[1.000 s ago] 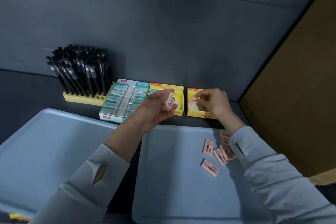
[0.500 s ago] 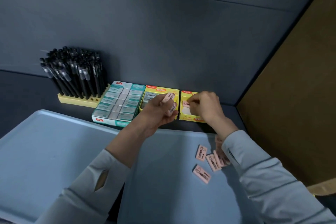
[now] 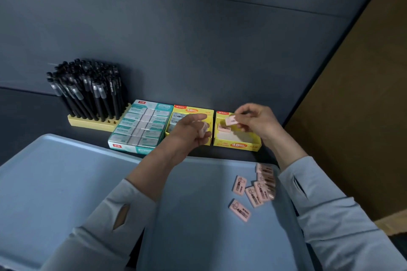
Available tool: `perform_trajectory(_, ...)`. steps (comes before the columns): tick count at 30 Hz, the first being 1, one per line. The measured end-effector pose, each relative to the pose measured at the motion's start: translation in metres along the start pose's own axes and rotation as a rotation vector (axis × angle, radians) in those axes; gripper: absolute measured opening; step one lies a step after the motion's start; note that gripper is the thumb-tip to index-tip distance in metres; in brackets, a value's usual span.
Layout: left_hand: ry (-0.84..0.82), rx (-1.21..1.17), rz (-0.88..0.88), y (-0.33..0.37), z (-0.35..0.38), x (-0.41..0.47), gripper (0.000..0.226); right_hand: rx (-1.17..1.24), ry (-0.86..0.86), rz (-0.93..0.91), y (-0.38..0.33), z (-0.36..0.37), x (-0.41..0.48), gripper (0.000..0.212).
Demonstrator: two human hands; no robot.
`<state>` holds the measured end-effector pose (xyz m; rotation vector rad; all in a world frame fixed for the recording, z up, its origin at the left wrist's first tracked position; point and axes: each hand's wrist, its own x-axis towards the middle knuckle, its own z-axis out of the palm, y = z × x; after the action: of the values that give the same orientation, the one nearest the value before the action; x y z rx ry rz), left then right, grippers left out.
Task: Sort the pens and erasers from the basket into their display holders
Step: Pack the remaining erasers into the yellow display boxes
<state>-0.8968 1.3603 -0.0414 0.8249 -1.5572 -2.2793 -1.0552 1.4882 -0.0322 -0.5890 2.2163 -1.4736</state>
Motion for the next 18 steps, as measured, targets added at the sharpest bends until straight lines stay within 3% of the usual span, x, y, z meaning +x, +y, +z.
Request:
perform_trajectory(5, -0.035, -0.127, -0.003, -0.002, -0.008, 0.001, 0.038, -0.077, -0.167, 0.097, 0.014, 0.012, 0.002, 0.026)
perform_trajectory(9, -0.066, -0.11, 0.051, -0.004, -0.013, -0.003, 0.039, -0.48, -0.092, -0.054, 0.019, 0.021, 0.006, 0.025)
perform_trajectory(18, -0.054, 0.0, 0.096, -0.01, -0.011, -0.002, 0.05, -0.759, 0.0, -0.222, 0.02, 0.027, 0.006, 0.019)
